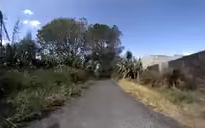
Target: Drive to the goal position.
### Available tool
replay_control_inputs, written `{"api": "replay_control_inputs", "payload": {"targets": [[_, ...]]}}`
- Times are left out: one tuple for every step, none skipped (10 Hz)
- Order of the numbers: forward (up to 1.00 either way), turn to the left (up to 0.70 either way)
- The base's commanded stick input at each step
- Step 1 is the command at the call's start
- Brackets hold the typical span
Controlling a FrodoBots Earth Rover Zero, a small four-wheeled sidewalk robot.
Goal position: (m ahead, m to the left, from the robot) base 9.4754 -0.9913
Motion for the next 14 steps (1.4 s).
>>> {"api": "replay_control_inputs", "payload": {"targets": [[0.7,0.0],[0.7,0.0],[0.7,0.0],[0.7,0.0],[0.7,0.0],[0.7,0.0],[0.7,0.0],[0.7,0.0],[0.7,0.0],[0.7,0.0],[0.7,0.0],[0.7,0.0],[0.7,0.0],[0.7,0.0]]}}
